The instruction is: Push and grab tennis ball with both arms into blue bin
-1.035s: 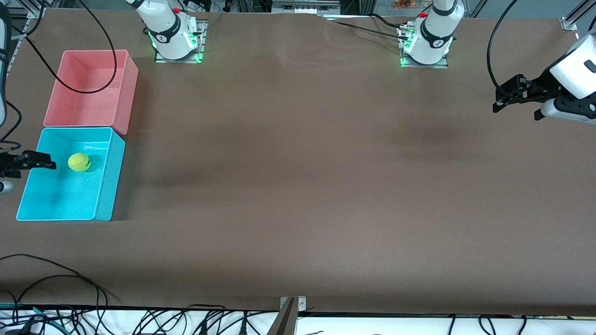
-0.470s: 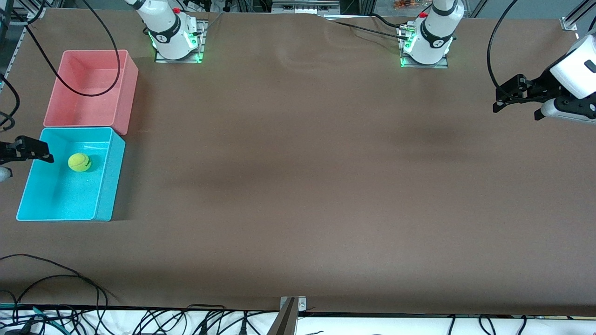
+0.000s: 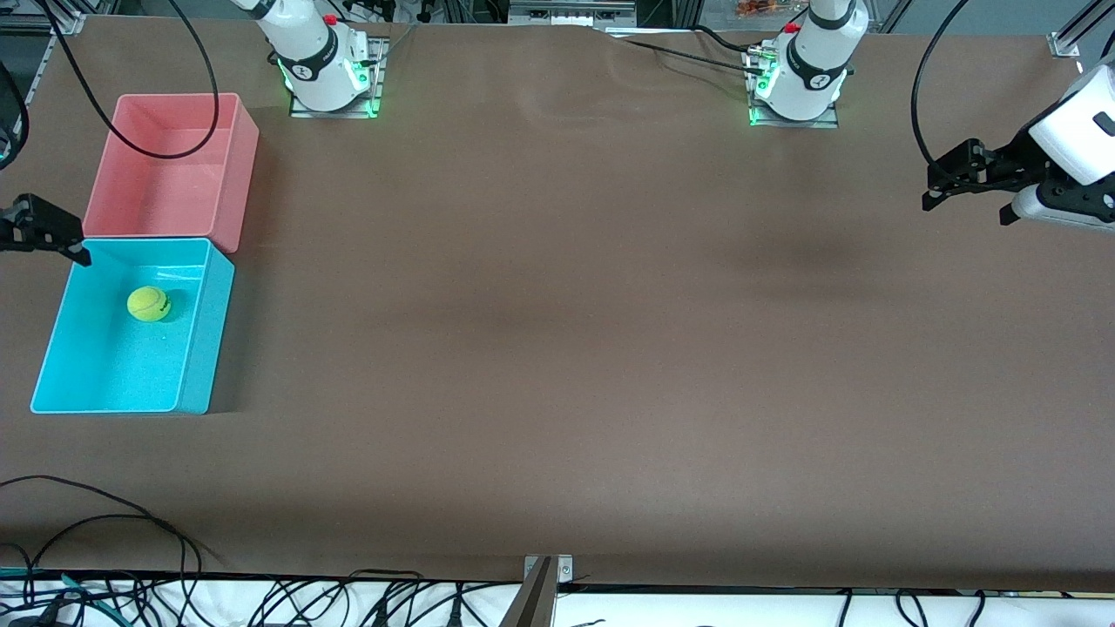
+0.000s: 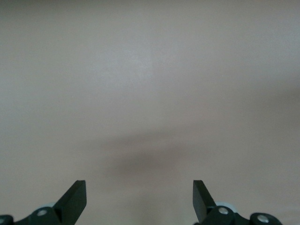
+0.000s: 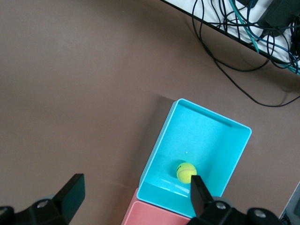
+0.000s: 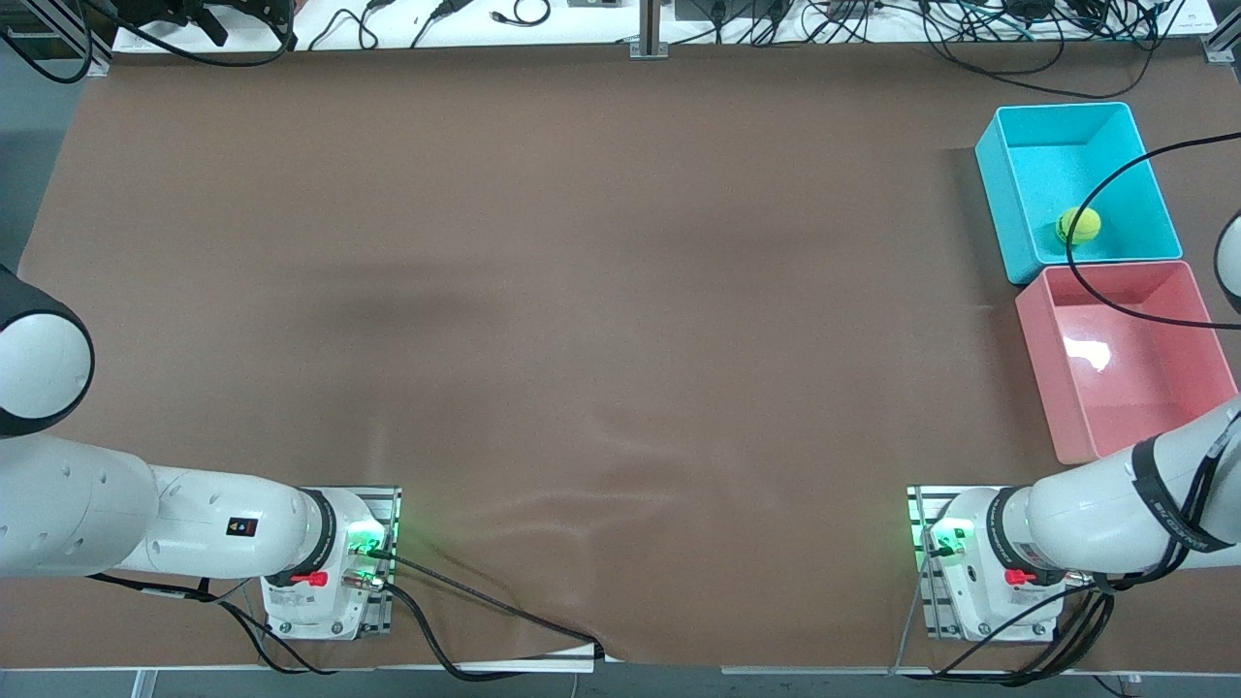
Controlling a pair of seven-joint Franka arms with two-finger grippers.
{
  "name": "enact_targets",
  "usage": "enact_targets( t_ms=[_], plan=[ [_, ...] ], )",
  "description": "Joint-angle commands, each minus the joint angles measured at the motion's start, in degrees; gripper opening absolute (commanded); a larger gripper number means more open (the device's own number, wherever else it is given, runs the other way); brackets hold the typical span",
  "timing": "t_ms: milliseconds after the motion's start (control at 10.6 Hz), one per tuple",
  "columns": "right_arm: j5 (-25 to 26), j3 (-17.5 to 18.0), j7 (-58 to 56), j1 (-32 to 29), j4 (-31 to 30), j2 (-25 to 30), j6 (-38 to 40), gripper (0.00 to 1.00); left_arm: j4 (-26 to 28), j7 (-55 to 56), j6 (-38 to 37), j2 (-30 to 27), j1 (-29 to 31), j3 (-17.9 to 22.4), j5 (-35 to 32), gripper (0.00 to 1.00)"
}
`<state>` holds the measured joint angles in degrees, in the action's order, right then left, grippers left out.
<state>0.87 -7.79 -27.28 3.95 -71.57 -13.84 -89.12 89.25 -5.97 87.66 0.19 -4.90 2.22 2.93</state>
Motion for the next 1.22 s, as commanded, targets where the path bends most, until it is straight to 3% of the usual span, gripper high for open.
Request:
enact_targets(
  t_ms=[0, 188, 376, 753, 1129],
  plan=[
    [-0.2, -1.0, 10.7, 2.5, -7.6, 8.5, -0.4, 1.00, -1.4, 0.6, -1.3, 0.3, -0.4, 0.1, -0.4, 1.00],
    [-3.9, -1.0, 18.7, 2.1, -12.6, 11.6, -1.1, 1.00, -1.4, 0.7, -1.3, 0.3, -0.4, -0.5, -0.4, 1.00],
    [-4.0, -1.0, 26.8, 1.8, -18.3, 15.5, -5.5, 1.00, -1.4, 0.7, -1.3, 0.3, -0.3, -1.7, -0.5, 1.00],
    [-6.0, -1.0, 32.7, -1.6, -20.3, 16.6, -6.1, 1.00, -1.4, 0.7, -1.4, 0.3, 0.0, -1.6, -0.5, 1.00],
    [-6.1, 0.5, 29.0, -1.6, -20.1, 16.7, -6.2, 1.00, -1.4, 0.6, -1.4, 0.3, 0.3, -1.5, -0.5, 1.00]
  ],
)
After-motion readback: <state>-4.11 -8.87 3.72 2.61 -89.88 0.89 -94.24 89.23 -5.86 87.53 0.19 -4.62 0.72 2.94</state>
